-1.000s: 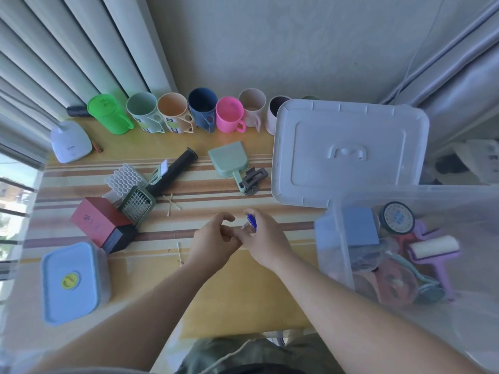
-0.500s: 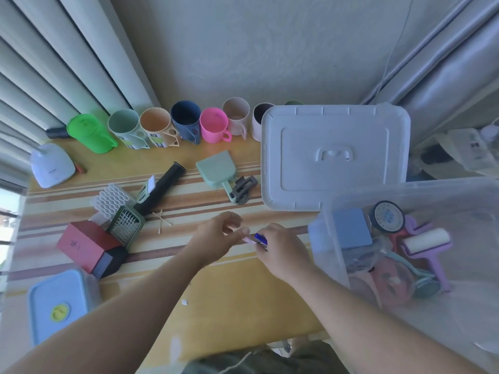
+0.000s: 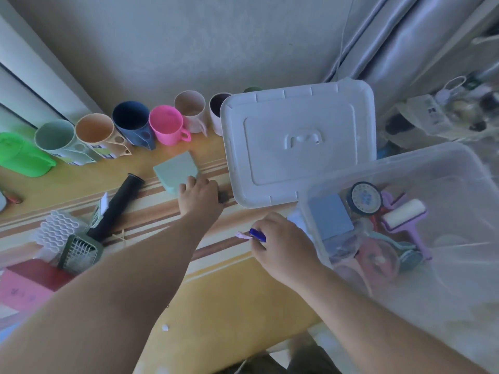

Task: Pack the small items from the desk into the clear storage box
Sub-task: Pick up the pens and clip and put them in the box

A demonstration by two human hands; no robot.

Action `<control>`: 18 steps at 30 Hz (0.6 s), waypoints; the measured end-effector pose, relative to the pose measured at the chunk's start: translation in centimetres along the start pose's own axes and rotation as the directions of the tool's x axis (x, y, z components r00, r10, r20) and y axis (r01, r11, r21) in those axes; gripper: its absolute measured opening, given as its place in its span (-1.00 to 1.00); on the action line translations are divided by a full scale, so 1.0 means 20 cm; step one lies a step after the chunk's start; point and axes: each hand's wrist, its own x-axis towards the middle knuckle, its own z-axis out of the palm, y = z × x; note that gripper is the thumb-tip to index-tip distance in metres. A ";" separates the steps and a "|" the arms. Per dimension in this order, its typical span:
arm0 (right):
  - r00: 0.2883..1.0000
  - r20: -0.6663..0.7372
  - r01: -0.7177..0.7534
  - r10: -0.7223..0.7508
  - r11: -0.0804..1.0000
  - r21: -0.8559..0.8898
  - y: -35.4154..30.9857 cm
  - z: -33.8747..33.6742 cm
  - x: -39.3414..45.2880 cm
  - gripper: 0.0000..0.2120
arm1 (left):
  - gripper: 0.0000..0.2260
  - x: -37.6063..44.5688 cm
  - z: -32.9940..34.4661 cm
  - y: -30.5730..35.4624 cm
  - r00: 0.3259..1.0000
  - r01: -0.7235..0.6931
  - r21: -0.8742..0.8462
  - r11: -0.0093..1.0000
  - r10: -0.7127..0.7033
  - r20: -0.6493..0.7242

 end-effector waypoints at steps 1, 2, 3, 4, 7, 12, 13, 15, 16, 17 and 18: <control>1.000 -0.007 0.014 -0.014 1.000 0.002 -0.01 -0.02 -0.01 -0.86 | -0.78 -0.04 -0.01 0.00 1.000 0.008 -0.028 1.000 -0.008 -0.002; 0.999 -0.022 0.035 -0.035 0.999 0.009 -0.01 -0.04 -0.02 -0.84 | -0.80 -0.09 -0.02 -0.01 1.000 0.027 -0.083 0.996 -0.027 -0.003; 0.997 -0.049 0.064 -0.063 0.998 0.023 -0.03 -0.07 -0.04 -0.83 | -0.82 -0.15 -0.05 -0.01 0.999 0.046 -0.158 0.986 -0.048 -0.011; 0.991 -0.090 0.098 -0.094 0.994 0.039 -0.04 -0.11 -0.06 -0.84 | -0.82 -0.22 -0.08 -0.02 0.998 0.054 -0.243 0.969 -0.062 -0.026; 0.959 -0.212 0.206 -0.188 0.976 0.066 -0.05 -0.29 -0.15 -0.94 | -0.77 -0.41 -0.23 -0.02 0.992 0.002 -0.479 0.878 -0.061 -0.107; 0.923 -0.306 0.259 -0.234 0.965 0.041 0.21 -0.65 -0.35 -0.87 | -0.57 -0.69 -0.55 0.17 0.987 -0.087 -0.638 0.765 -0.021 -0.159; 0.932 -0.298 0.219 -0.206 0.976 0.011 0.32 -0.71 -0.37 -0.82 | -0.52 -0.73 -0.60 0.23 0.986 -0.107 -0.651 0.752 -0.005 -0.167; 0.974 -0.198 0.093 -0.109 0.992 -0.087 0.61 -0.80 -0.39 -0.73 | -0.52 -0.81 -0.70 0.39 0.978 -0.159 -0.667 0.728 0.023 -0.208; 0.994 -0.098 0.028 -0.046 0.983 -0.181 0.76 -0.83 -0.40 -0.68 | -0.55 -0.85 -0.73 0.47 0.971 -0.189 -0.670 0.718 0.034 -0.237; 0.999 0.019 -0.022 0.029 0.958 -0.285 0.91 -0.85 -0.41 -0.62 | -0.58 -0.88 -0.75 0.57 0.963 -0.218 -0.673 0.706 0.043 -0.267; 0.986 0.127 -0.052 0.107 0.926 -0.375 1.04 -0.84 -0.41 -0.57 | -0.61 -0.91 -0.77 0.67 0.955 -0.246 -0.681 0.690 0.052 -0.293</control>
